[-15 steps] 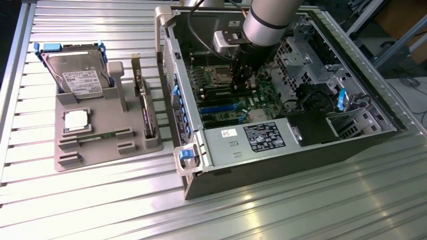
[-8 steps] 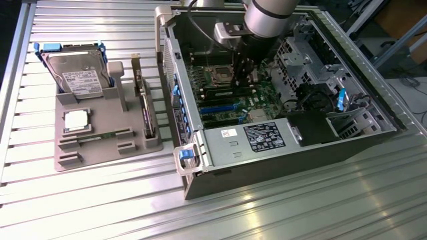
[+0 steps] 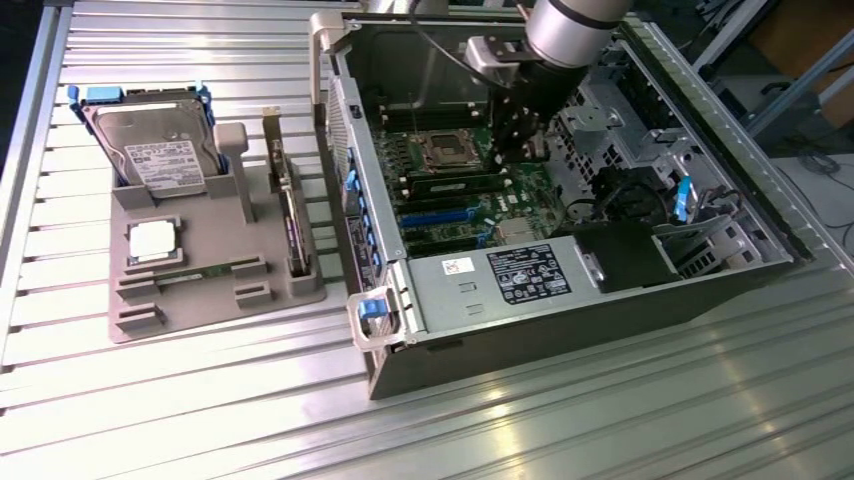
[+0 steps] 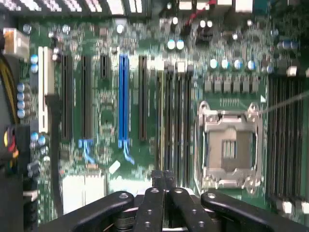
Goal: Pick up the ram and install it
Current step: 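Insert the ram into the slot, then press down the ram until it locks into place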
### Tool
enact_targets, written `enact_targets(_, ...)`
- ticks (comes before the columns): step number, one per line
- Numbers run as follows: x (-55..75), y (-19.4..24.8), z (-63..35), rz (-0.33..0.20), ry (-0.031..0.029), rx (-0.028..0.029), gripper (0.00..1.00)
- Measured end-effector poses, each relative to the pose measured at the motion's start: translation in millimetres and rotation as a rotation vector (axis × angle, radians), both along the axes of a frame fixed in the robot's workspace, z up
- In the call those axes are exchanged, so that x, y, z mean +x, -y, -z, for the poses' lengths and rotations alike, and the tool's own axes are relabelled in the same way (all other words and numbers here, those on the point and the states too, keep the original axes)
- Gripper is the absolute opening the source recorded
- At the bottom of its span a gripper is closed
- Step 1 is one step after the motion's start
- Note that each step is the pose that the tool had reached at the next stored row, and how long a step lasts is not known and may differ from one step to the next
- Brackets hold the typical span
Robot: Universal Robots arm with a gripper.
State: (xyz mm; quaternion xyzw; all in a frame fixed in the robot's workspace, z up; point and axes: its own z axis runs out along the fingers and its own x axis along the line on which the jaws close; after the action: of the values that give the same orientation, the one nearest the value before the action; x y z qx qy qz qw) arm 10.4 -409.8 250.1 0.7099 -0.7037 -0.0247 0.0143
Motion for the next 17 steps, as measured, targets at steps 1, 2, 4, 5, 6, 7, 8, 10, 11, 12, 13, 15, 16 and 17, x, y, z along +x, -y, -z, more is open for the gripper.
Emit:
enact_targets(1,10.9,-0.1,0.2,0.0,-0.0085,-0.0002,0.1)
enact_targets(2,22.3,0.0,0.5,0.0,-0.0183,-0.0004,0.1)
enact_targets(4,46.1,0.0,0.8,0.0,-0.0358,-0.0005,0.1)
enact_targets(5,53.8,0.0,0.7,0.0,-0.0382,-0.0008,0.1)
enact_targets(6,59.4,-0.1,-0.8,0.0,-0.0388,-0.0018,0.1)
enact_targets(7,62.9,0.0,-7.7,0.0,-0.0388,-0.0038,0.1)
enact_targets(8,63.2,0.0,-18.0,0.0,-0.0388,-0.0039,0.1)
enact_targets(10,63.2,0.0,-39.2,0.0,-0.0388,-0.0039,0.1)
enact_targets(11,63.2,0.0,-45.5,0.0,-0.0388,-0.0037,0.1)
enact_targets(12,63.2,0.0,-48.5,0.0,-0.0388,-0.0038,0.1)
enact_targets(13,63.2,0.0,-50.2,0.0,-0.0388,-0.0039,0.1)
enact_targets(15,63.2,0.0,-50.2,0.0,-0.0388,-0.0037,0.1)
enact_targets(16,63.2,0.0,-50.2,0.0,-0.0388,-0.0038,0.1)
enact_targets(17,63.2,0.0,-50.2,0.0,-0.0388,-0.0039,0.1)
